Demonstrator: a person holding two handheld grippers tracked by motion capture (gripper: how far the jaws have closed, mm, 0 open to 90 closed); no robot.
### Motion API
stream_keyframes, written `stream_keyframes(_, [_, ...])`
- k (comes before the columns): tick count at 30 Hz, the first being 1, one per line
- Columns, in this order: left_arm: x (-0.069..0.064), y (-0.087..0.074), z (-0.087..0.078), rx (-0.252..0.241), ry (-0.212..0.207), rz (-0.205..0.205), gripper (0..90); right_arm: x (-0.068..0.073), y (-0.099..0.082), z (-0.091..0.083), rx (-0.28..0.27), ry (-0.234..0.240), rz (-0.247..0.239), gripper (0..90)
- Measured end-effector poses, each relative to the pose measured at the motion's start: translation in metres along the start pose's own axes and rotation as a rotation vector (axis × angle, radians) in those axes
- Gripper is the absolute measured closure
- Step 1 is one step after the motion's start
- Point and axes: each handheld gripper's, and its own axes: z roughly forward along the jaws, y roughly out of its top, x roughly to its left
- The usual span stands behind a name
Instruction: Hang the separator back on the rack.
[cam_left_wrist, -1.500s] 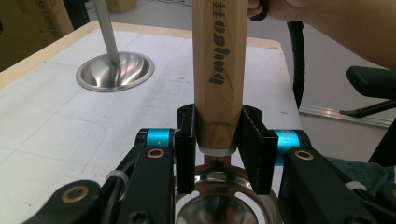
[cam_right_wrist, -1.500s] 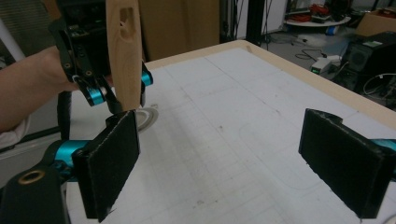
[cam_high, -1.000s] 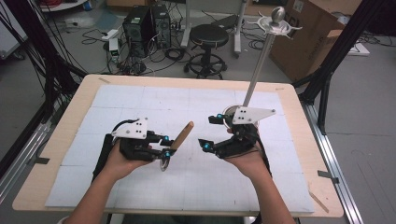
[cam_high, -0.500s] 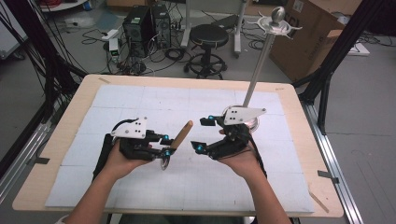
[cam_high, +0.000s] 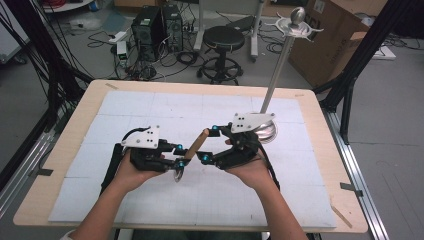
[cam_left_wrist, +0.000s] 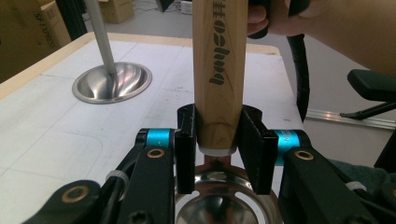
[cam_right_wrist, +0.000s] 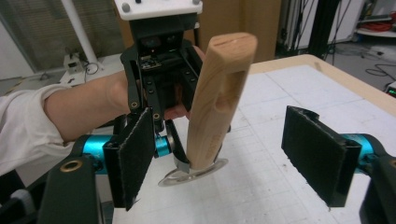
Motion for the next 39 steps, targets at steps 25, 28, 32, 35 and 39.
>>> stream_keyframes(25, [-0.006,0.004,-0.001,-0.065,-0.007,0.017,68.2,0.005,0.006,0.005,-0.032,0.086,-0.04,67.8])
stream_keyframes(28, [-0.005,0.003,-0.001,-0.06,0.0,0.0,62.3,0.003,0.007,0.003,-0.032,0.07,-0.035,67.8])
stream_keyframes(32, [-0.003,0.002,-0.005,-0.053,0.021,-0.031,54.5,-0.002,0.007,-0.003,-0.042,0.039,-0.024,67.8])
stream_keyframes(35, [0.001,0.0,-0.011,-0.041,0.059,-0.043,51.3,-0.005,0.005,-0.01,-0.037,0.012,-0.02,67.8])
stream_keyframes(39, [0.006,-0.005,-0.021,-0.012,0.125,-0.053,44.4,-0.009,0.004,-0.021,-0.027,-0.014,-0.016,67.8])
